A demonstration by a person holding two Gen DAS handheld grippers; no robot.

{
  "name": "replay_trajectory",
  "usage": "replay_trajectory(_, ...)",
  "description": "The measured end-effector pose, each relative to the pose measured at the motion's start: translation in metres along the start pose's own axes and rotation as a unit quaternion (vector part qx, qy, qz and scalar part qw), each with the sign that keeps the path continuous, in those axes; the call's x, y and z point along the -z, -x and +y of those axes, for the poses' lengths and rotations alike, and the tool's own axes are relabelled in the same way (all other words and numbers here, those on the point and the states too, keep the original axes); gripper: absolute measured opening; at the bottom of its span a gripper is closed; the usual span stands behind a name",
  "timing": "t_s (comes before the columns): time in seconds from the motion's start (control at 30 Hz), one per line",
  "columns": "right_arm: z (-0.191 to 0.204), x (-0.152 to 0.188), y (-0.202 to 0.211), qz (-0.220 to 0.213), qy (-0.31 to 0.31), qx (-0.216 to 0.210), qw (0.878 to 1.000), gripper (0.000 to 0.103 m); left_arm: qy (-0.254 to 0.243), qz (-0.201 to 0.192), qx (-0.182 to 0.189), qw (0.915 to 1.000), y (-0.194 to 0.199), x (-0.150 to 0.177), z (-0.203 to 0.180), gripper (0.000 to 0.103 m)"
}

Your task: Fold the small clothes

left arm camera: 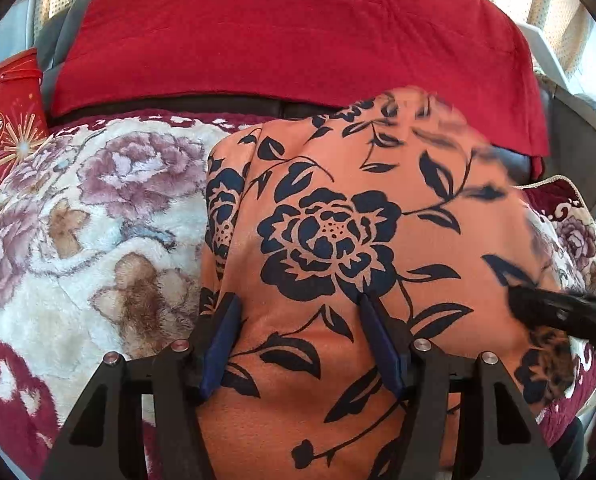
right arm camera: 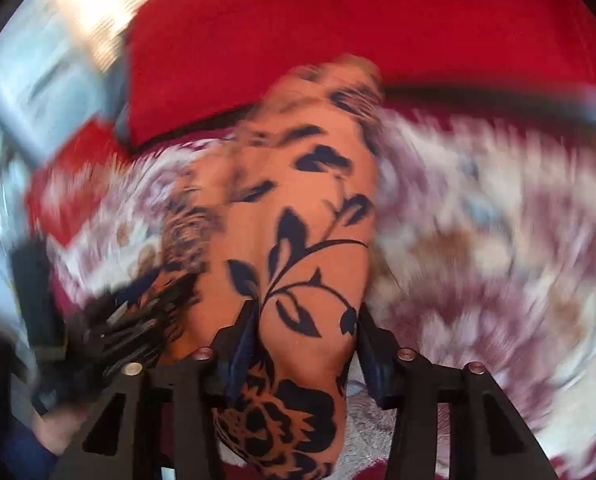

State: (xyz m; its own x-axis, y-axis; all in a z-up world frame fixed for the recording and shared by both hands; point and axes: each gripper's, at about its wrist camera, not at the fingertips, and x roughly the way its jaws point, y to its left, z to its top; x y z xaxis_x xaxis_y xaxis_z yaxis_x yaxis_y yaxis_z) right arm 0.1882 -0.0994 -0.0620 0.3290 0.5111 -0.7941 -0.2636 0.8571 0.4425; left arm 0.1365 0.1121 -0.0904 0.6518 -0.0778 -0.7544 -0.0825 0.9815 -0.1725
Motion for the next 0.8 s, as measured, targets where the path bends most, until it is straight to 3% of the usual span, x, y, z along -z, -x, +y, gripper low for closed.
replay_trajectory(0.03,-0.018,-0.001,-0.002,0.004,-0.052,-0.034,0.998,0.072,-0.003,0.0,-0.003,1.0,0.002,0.0,-0.002,0.064)
replay_trajectory(0.1,-0.047,-0.008,0.001,-0.008,-0.137,-0.122,0.983,0.072,0.001,0.001,0.001,1.0,0.002,0.0,-0.001,0.064)
replay_trajectory(0.2,-0.064,-0.03,0.0,-0.029,-0.181,-0.169,0.968,0.078,0.003,0.0,0.008,1.0,0.002,0.0,0.0,0.064)
replay_trajectory(0.27,-0.075,-0.046,-0.023,-0.004,-0.209,-0.181,0.961,0.083,0.005,-0.001,0.008,1.0,0.001,0.0,0.001,0.064)
replay_trajectory(0.3,-0.077,-0.05,-0.032,0.011,-0.218,-0.175,0.96,0.081,0.006,0.0,0.008,1.0,0.001,0.0,0.0,0.064)
replay_trajectory(0.33,-0.071,-0.056,-0.04,0.023,-0.207,-0.174,0.962,0.057,0.007,0.001,0.008,0.9999,0.0,0.0,0.001,0.064)
replay_trajectory(0.37,-0.052,-0.062,-0.036,0.023,-0.158,-0.164,0.974,0.043,0.009,0.003,0.008,0.9999,-0.001,-0.001,0.002,0.064)
replay_trajectory(0.4,-0.011,-0.066,-0.02,0.004,-0.048,-0.082,0.995,0.042,0.011,0.004,0.009,0.9999,0.0,-0.001,0.003,0.064)
replay_trajectory(0.47,0.035,-0.056,-0.003,-0.033,0.07,0.023,0.997,0.039,0.011,0.003,0.011,0.9999,0.0,-0.001,0.004,0.064)
replay_trajectory(0.53,0.031,-0.051,-0.019,-0.021,0.068,0.066,0.995,0.039,0.01,0.0,0.009,0.9999,-0.001,0.0,0.002,0.065)
replay_trajectory(0.57,0.017,-0.052,-0.026,-0.012,0.034,0.053,0.998,0.045,0.008,0.0,0.009,0.9999,-0.002,-0.001,0.001,0.065)
replay_trajectory(0.67,-0.014,-0.051,-0.022,-0.018,-0.071,-0.041,0.996,0.074,0.013,0.003,0.014,0.9998,-0.002,-0.002,0.004,0.065)
replay_trajectory(0.8,-0.034,-0.071,-0.029,-0.022,-0.129,-0.111,0.985,0.081,0.012,0.003,0.016,0.9998,-0.003,-0.002,0.004,0.065)
